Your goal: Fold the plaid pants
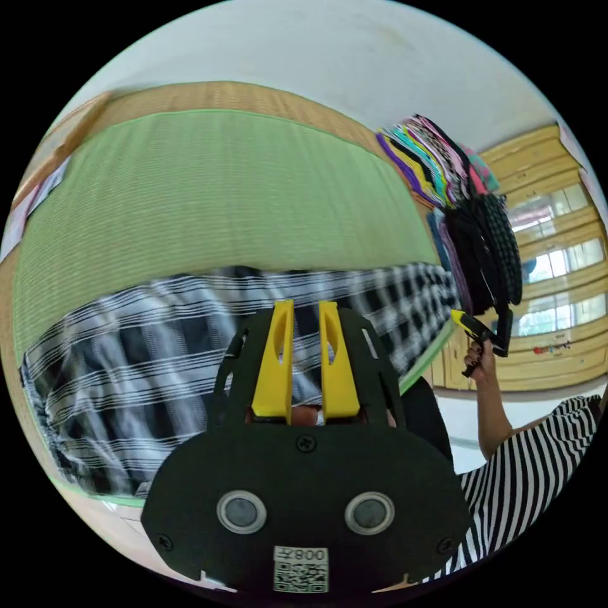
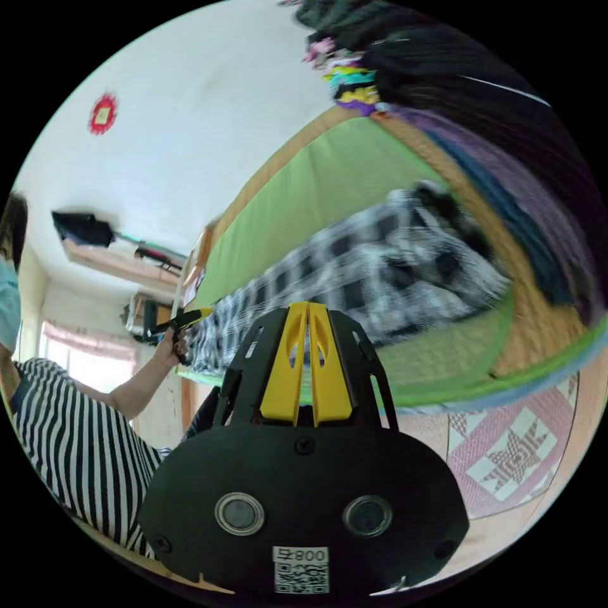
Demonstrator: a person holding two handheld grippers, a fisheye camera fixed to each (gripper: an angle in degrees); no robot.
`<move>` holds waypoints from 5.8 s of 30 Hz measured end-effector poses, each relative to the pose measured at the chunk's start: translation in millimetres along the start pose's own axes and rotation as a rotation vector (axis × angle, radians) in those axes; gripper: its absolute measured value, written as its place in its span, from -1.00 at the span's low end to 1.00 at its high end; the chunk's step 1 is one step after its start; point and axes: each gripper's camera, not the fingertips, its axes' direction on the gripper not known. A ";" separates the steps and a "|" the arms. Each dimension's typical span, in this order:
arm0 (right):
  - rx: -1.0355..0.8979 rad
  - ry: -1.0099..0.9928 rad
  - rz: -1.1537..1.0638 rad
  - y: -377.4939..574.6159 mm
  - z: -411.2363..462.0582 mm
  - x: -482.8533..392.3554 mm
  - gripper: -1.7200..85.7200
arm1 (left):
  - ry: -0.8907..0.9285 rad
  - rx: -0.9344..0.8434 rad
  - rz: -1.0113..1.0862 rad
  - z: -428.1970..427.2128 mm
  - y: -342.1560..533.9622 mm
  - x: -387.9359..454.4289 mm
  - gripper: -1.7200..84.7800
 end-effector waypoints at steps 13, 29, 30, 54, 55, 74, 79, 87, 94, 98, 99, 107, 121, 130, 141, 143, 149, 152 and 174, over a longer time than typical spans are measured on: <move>-0.363 -0.164 -0.399 -173.1 168.7 -267.3 -0.91 | -0.127 0.048 -0.009 -32.2 58.5 -110.0 -0.94; -0.643 -0.156 -0.589 -261.6 282.8 -467.3 -0.82 | -0.071 0.053 0.004 -63.0 153.4 -205.0 -0.95; -0.644 -0.166 -0.578 -266.3 280.2 -474.3 -0.82 | -0.067 0.056 0.004 -63.8 155.9 -208.1 -0.95; -0.660 -0.204 -0.482 -380.0 288.8 -601.5 -0.93 | -0.034 0.069 0.041 -88.9 221.1 -298.2 -0.95; -0.662 -0.214 -0.476 -382.4 288.2 -602.8 -0.93 | -0.041 0.071 0.044 -92.4 224.8 -301.0 -0.95; -0.606 -0.213 -0.382 -458.4 240.8 -633.0 -0.96 | -0.058 -0.150 0.307 -96.3 285.5 -298.6 -0.94; -0.598 -0.226 -0.357 -468.4 234.1 -630.8 -0.96 | -0.007 -0.150 0.283 -101.6 296.7 -310.0 -0.96; -0.552 -0.226 -0.352 -497.0 215.1 -628.2 -0.96 | 0.022 -0.184 0.260 -106.3 315.0 -324.4 -0.96; -0.572 -0.189 -0.382 -503.9 218.7 -629.0 -0.96 | 0.080 -0.128 0.217 -123.6 327.4 -340.6 -0.96; -0.585 -0.181 -0.374 -505.4 220.9 -620.8 -0.95 | 0.169 0.036 0.080 -153.4 335.0 -371.3 -0.96; -0.586 -0.187 -0.366 -506.0 220.8 -617.4 -0.95 | 0.154 0.052 0.053 -156.3 335.9 -377.0 -0.96; -0.606 -0.164 -0.355 -507.0 221.0 -601.9 -0.95 | -0.103 0.033 -0.150 -172.6 366.1 -428.0 -0.96; -0.642 -0.171 -0.335 -498.8 220.3 -579.3 -0.96 | -0.232 0.231 -0.197 -228.9 350.9 -462.7 -0.96; -0.620 -0.177 -0.348 -501.4 204.9 -570.5 -0.96 | -0.447 0.175 -0.325 -236.9 347.9 -500.1 -0.96; -0.567 -0.235 -0.270 -502.8 179.6 -540.1 -0.96 | -0.478 0.161 -0.308 -244.2 362.6 -497.3 -0.96; -0.564 -0.229 -0.274 -499.6 175.6 -539.2 -0.96 | -0.473 0.159 -0.313 -246.5 365.0 -497.5 -0.96; -0.461 -0.248 -0.275 -488.2 139.5 -537.8 -0.96 | -0.488 0.158 -0.326 -250.9 372.3 -498.1 -0.96; -0.420 -0.244 -0.284 -477.4 118.6 -538.7 -0.96 | -0.463 0.190 -0.348 -254.8 377.7 -499.2 -0.96; -0.649 -0.016 -0.587 -330.3 87.1 -612.5 -0.96 | -0.465 0.145 -0.360 -250.7 405.6 -487.4 -0.96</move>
